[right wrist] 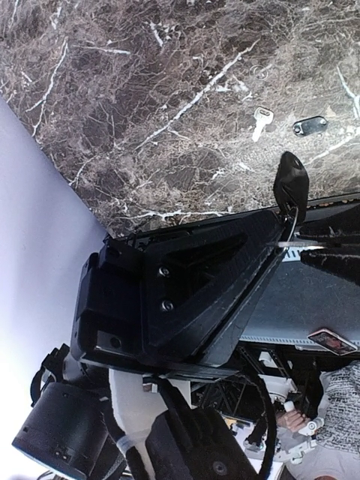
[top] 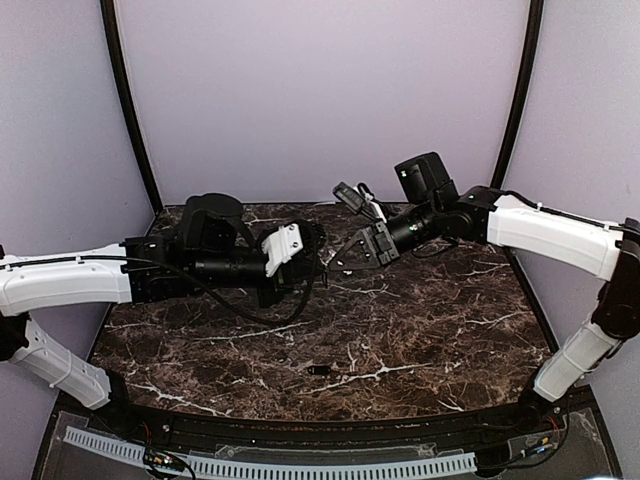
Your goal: Remove the keys from the keyring
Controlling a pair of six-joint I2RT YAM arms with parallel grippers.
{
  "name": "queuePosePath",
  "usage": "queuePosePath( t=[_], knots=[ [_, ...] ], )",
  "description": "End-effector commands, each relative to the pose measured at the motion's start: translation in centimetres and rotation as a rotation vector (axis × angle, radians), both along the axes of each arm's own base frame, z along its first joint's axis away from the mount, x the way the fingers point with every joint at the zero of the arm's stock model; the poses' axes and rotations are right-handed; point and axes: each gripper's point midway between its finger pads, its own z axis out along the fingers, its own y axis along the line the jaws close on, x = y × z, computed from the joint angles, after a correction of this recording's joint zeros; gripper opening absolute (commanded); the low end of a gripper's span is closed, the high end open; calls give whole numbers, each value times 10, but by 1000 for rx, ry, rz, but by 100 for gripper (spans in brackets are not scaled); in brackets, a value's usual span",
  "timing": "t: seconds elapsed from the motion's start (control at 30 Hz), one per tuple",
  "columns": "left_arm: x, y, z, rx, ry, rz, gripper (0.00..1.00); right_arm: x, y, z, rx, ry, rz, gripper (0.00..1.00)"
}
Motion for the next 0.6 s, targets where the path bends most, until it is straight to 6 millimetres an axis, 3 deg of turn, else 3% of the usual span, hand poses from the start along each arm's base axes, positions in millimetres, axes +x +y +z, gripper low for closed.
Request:
queuePosePath(
  t=[0.0, 0.3, 0.57],
  knots=[
    [2, 7, -37, 170, -3, 27, 0, 1, 3, 30, 72, -61, 39, 0],
    [15, 10, -60, 294, -86, 94, 0, -1, -1, 21, 8, -50, 54, 0],
    [20, 16, -68, 322, -108, 122, 0, -1, -3, 22, -3, -60, 40, 0]
  ],
)
